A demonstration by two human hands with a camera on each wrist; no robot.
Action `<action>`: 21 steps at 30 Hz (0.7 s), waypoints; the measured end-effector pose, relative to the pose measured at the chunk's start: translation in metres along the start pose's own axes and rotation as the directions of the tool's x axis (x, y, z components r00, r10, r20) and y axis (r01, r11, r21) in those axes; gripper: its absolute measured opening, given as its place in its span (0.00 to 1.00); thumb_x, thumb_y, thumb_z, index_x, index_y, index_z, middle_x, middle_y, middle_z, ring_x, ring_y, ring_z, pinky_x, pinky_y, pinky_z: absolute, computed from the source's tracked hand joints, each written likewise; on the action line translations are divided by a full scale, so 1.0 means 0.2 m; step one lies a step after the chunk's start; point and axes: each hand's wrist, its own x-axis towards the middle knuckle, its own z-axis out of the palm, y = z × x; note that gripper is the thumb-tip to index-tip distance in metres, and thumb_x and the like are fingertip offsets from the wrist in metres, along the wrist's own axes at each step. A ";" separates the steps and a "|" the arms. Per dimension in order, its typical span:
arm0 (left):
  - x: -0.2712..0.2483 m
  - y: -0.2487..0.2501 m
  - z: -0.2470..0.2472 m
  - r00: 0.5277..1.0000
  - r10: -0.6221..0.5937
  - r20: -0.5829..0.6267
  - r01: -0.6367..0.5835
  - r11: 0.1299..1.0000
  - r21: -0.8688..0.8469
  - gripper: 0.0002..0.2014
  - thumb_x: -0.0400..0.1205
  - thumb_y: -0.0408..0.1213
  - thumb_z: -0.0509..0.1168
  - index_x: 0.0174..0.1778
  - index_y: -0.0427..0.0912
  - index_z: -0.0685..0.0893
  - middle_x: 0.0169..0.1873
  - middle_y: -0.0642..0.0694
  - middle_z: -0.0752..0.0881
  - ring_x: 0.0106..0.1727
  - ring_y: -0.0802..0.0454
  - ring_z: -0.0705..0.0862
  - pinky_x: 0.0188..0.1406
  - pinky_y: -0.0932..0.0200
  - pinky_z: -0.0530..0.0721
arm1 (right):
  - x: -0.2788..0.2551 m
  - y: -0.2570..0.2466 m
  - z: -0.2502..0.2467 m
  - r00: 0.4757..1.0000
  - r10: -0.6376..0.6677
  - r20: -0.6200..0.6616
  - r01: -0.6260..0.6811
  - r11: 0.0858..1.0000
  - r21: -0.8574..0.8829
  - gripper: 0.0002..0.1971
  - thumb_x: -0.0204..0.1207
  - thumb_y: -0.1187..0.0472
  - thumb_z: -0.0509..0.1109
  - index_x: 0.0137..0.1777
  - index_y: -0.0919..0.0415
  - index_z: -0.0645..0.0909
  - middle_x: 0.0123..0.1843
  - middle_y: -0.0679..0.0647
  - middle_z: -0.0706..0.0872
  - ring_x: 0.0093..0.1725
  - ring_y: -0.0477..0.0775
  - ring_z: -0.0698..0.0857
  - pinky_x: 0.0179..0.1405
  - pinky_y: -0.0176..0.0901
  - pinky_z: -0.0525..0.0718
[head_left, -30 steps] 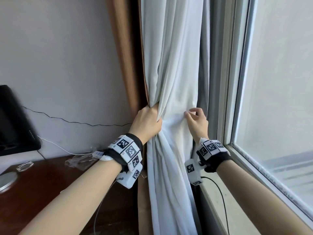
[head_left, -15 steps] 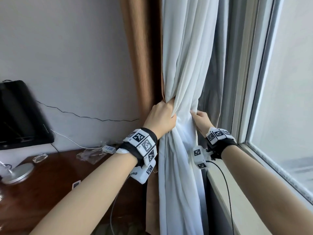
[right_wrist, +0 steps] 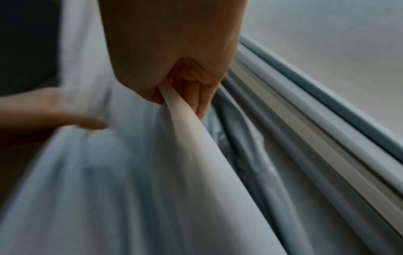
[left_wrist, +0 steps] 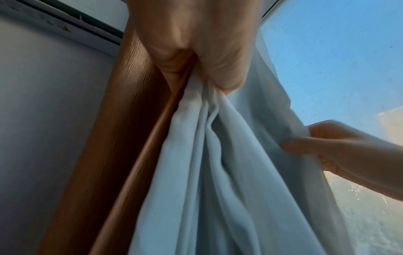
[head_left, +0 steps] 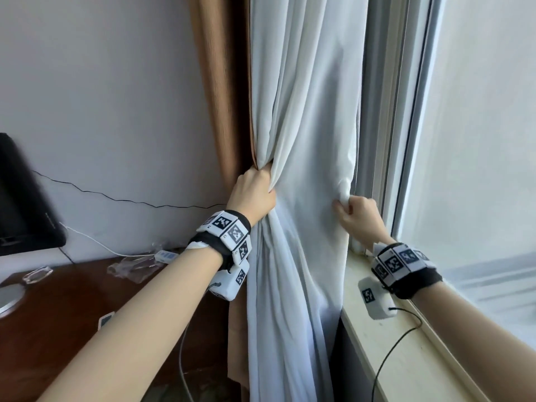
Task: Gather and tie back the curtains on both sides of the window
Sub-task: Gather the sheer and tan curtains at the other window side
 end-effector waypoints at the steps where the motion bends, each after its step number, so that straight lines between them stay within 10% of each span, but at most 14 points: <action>1: 0.00 0.01 0.01 1.000 -0.012 0.005 0.012 1.000 -0.017 0.23 0.74 0.27 0.58 0.66 0.41 0.76 0.48 0.26 0.82 0.48 0.21 0.80 0.49 0.40 0.82 | -0.07 -0.06 0.01 0.998 -0.057 -0.015 0.056 0.996 -0.064 0.22 0.80 0.61 0.64 0.26 0.61 0.60 0.19 0.54 0.65 0.25 0.64 0.68 0.28 0.49 0.63; 6: -0.02 0.12 0.03 0.997 -0.028 0.070 0.039 0.984 -0.172 0.17 0.77 0.38 0.62 0.62 0.46 0.80 0.54 0.32 0.86 0.57 0.27 0.81 0.55 0.47 0.83 | -0.22 -0.26 0.19 0.967 -0.231 0.104 0.246 0.955 -0.164 0.04 0.76 0.71 0.59 0.48 0.65 0.68 0.32 0.65 0.80 0.32 0.72 0.80 0.29 0.48 0.64; 10: -0.02 0.14 0.03 0.997 -0.028 0.076 0.043 0.980 -0.196 0.24 0.77 0.59 0.63 0.65 0.51 0.80 0.57 0.40 0.88 0.60 0.37 0.83 0.60 0.49 0.83 | -0.18 -0.33 0.28 0.946 -0.219 0.239 0.245 0.966 -0.084 0.27 0.71 0.77 0.55 0.72 0.73 0.62 0.28 0.54 0.71 0.25 0.57 0.72 0.25 0.45 0.65; 13: -0.01 0.09 0.03 0.996 -0.073 0.060 0.077 0.995 -0.070 0.21 0.78 0.41 0.62 0.68 0.46 0.78 0.56 0.28 0.84 0.58 0.26 0.81 0.59 0.43 0.82 | -0.20 -0.34 0.26 0.872 -0.264 0.411 0.247 0.964 0.096 0.31 0.69 0.75 0.55 0.74 0.71 0.58 0.33 0.61 0.78 0.33 0.63 0.78 0.32 0.59 0.76; 16: 0.00 0.04 0.00 0.996 -0.065 0.061 0.066 0.998 -0.020 0.21 0.78 0.35 0.60 0.68 0.41 0.77 0.53 0.24 0.83 0.55 0.22 0.80 0.56 0.39 0.82 | -0.16 -0.23 0.20 0.833 -0.232 0.502 0.083 0.950 0.302 0.30 0.74 0.74 0.58 0.77 0.59 0.68 0.60 0.49 0.85 0.59 0.49 0.83 0.62 0.47 0.82; 21: 0.01 -0.01 -0.01 0.997 -0.044 0.056 0.045 0.999 -0.007 0.18 0.79 0.33 0.60 0.66 0.39 0.78 0.51 0.24 0.83 0.54 0.23 0.81 0.55 0.38 0.82 | 0.11 0.00 0.16 0.984 0.178 0.030 -0.169 0.850 0.499 0.12 0.73 0.57 0.73 0.56 0.52 0.84 0.48 0.52 0.92 0.49 0.50 0.91 0.52 0.49 0.89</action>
